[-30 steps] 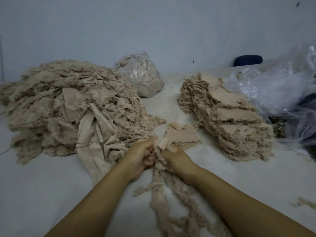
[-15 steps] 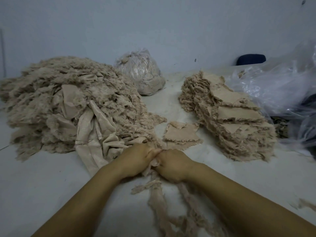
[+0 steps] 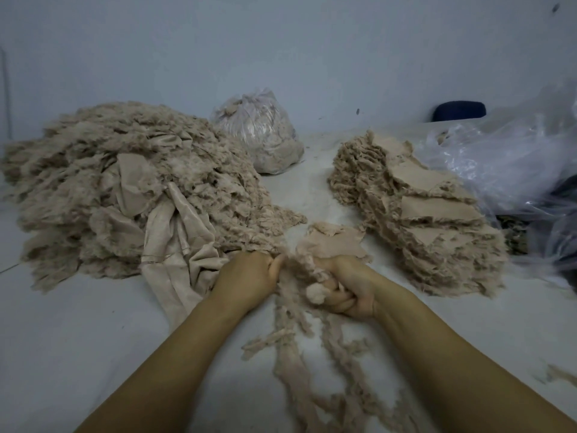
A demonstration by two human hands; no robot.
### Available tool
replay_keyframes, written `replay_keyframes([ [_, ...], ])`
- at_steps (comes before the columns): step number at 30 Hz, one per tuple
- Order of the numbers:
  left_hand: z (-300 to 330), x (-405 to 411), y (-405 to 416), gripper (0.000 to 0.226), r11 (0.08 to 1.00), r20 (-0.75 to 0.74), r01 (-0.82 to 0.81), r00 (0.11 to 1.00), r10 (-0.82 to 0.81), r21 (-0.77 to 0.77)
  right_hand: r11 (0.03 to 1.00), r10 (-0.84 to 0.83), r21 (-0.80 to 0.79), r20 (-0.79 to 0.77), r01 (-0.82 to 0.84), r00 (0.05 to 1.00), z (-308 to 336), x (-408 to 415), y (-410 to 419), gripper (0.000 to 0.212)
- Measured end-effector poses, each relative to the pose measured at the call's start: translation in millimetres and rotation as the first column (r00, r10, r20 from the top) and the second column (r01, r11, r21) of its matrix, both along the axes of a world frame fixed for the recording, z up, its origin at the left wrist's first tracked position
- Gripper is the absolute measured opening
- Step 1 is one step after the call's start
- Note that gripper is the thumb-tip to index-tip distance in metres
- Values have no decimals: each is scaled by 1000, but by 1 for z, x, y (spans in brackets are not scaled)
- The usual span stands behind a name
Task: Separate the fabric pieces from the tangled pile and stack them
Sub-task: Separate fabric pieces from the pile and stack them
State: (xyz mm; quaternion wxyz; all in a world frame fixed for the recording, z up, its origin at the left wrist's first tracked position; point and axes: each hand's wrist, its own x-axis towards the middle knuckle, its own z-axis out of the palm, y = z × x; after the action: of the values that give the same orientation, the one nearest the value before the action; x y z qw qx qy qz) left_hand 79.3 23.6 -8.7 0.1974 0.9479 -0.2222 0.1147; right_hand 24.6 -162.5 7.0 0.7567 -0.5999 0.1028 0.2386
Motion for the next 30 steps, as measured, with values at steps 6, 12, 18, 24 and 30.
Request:
replay_keyframes([
  [6, 1, 4, 5, 63, 978, -212, -10, 977, -36, -210, 994, -65, -88, 18, 67, 998, -3, 1, -11, 39],
  [12, 1, -1, -3, 62, 821, -328, -46, 928, -175, -570, 972, -200, -79, 233, 223, 952, -15, 1, 12, 45],
  [18, -8, 6, -2, 18, 737, -215, -40, 966, -144, -674, 938, -330, 25, 358, 345, 873, -17, -3, 18, 18],
  [24, -6, -1, 0, 34, 759, -194, 86, 943, -271, -645, 908, -419, 121, 333, 402, 845, -19, -6, 26, 14],
  [30, 1, -9, 2, 41, 640, -83, 143, 947, -309, -755, 888, -440, 80, 435, 453, 785, -18, -8, 31, 11],
])
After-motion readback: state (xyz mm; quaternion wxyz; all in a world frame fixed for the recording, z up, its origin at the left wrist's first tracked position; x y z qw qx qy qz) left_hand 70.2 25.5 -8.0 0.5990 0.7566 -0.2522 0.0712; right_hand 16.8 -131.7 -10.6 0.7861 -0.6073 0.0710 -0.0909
